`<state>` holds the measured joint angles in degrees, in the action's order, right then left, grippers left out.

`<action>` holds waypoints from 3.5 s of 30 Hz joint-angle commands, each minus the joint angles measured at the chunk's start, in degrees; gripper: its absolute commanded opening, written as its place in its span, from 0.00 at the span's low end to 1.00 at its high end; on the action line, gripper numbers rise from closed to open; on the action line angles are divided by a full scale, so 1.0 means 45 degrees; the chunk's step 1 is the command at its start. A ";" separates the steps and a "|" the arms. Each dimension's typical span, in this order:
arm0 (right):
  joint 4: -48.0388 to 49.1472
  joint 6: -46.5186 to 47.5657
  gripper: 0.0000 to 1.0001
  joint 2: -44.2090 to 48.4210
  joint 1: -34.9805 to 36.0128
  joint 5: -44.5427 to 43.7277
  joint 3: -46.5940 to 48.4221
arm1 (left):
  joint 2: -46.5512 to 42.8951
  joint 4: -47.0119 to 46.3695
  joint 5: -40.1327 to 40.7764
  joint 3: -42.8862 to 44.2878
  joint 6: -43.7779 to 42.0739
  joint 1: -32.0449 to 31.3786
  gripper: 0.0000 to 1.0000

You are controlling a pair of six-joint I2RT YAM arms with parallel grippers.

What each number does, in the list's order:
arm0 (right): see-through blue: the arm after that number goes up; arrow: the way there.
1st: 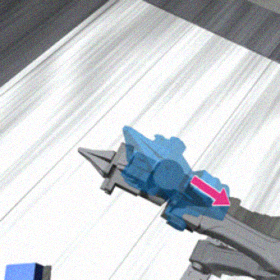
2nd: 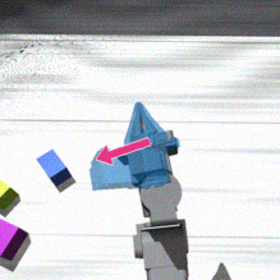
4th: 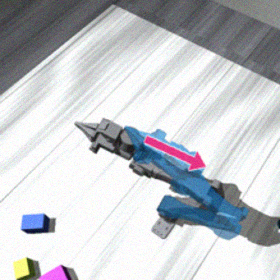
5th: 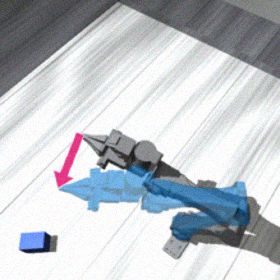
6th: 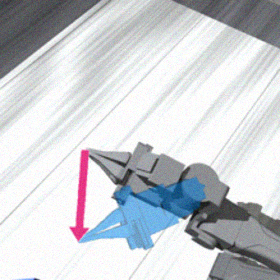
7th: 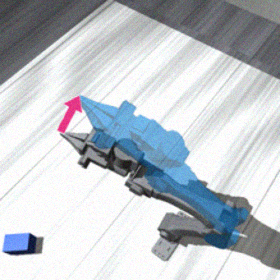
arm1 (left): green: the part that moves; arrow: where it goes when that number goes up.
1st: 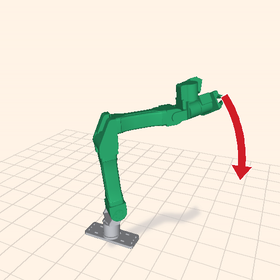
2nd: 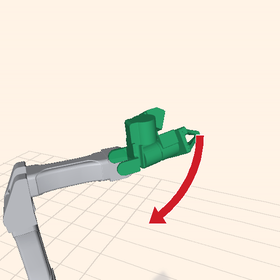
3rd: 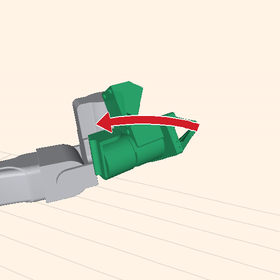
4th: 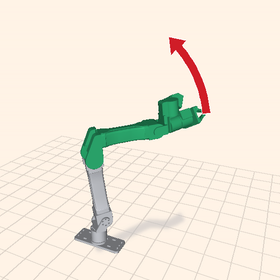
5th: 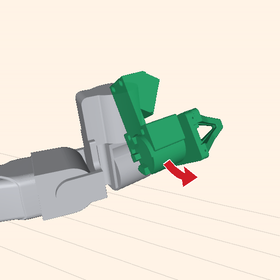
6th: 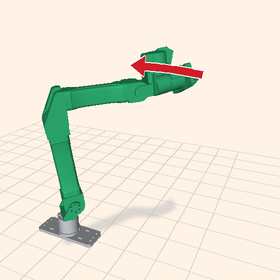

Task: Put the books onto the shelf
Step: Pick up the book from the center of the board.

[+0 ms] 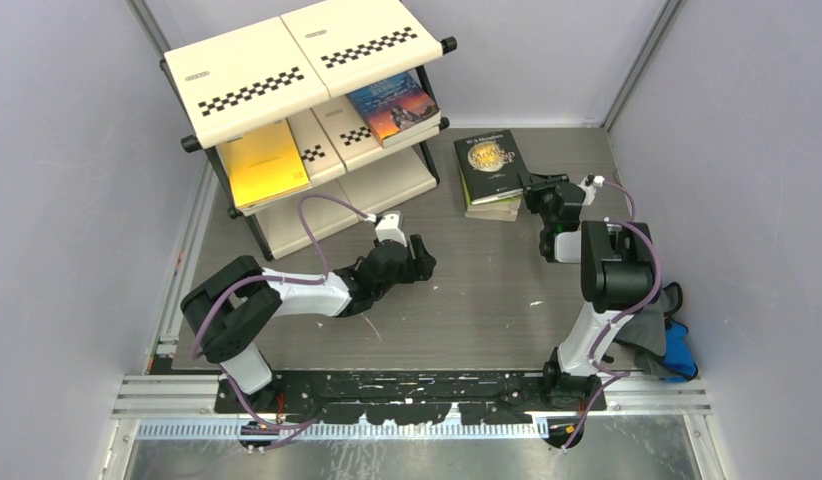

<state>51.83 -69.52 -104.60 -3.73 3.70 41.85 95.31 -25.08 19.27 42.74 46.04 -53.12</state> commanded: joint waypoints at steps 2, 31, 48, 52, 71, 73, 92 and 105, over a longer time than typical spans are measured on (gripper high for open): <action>-0.0590 0.0598 0.01 0.1067 -0.0007 -0.0120 -0.0315 | -0.0363 -0.0833 0.0053 0.0082 0.0115 0.0068 0.62; -0.3275 0.0060 0.01 0.7943 0.0287 0.0389 -0.2373 | -0.4064 0.0410 0.1293 -0.1296 0.0027 -0.0586 0.62; -0.5044 -0.0100 0.01 1.1601 0.0770 0.0251 -0.2940 | -0.5554 0.0962 0.2092 -0.2323 -0.0095 -0.1081 0.62; -0.5721 -0.0118 0.01 1.2545 0.1333 0.0150 -0.2880 | -0.5938 0.1091 0.2351 -0.2857 0.0065 -0.1360 0.61; -0.5595 0.1009 0.01 1.2390 0.7184 -0.3258 -0.0982 | -0.9300 0.3176 0.4362 -0.5385 0.1038 -0.2850 0.60; -0.5290 0.1133 0.01 1.1997 0.7707 -0.3561 -0.0747 | -0.9562 0.3396 0.4489 -0.5532 0.1156 -0.2970 0.60; -0.3928 0.1449 0.01 0.9906 0.9902 -0.4194 0.1590 | -1.0179 0.4031 0.4834 -0.5556 0.1011 -0.3064 0.60; -0.2057 0.0721 0.01 0.7536 1.0537 -0.4272 0.3063 | -1.0464 0.4424 0.4917 -0.5518 0.0959 -0.3072 0.61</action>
<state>27.29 -62.74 -68.53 42.37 -14.20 49.45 49.50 -5.19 39.03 17.28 50.59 -66.67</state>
